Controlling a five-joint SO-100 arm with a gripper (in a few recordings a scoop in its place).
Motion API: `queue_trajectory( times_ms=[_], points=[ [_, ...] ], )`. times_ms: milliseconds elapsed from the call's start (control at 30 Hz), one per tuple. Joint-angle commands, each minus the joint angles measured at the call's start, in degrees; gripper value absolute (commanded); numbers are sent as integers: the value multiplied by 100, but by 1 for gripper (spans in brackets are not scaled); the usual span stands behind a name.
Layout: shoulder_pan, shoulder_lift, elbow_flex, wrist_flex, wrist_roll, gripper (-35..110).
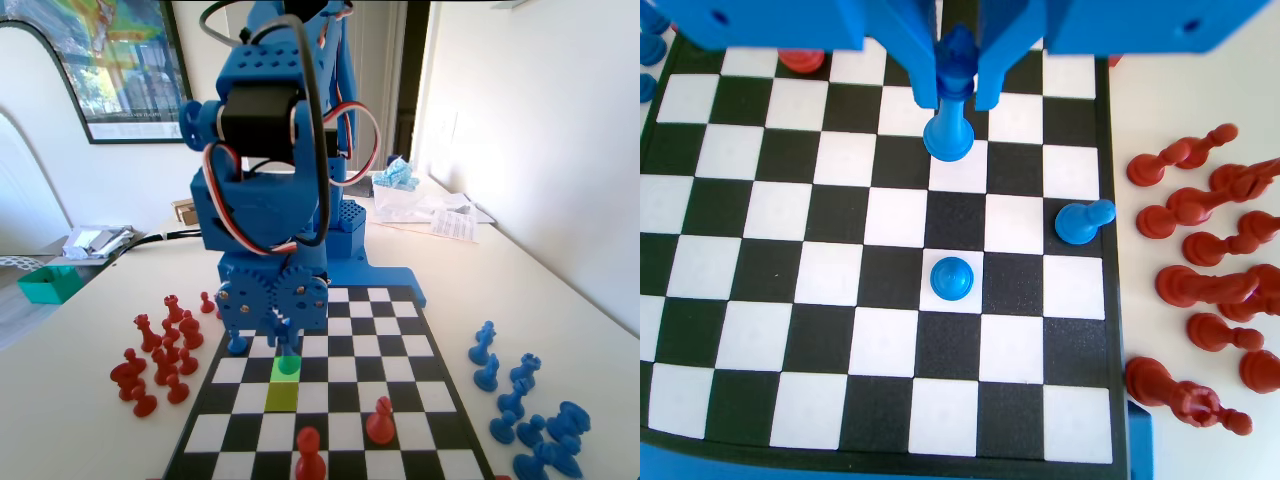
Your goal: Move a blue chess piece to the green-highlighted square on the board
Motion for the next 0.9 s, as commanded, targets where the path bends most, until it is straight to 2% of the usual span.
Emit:
queue_trajectory(
  times_ms=[0, 867],
  points=[
    [105, 272, 62, -88, -79, 1],
    [167, 132, 369, -316, -185, 1]
  ],
)
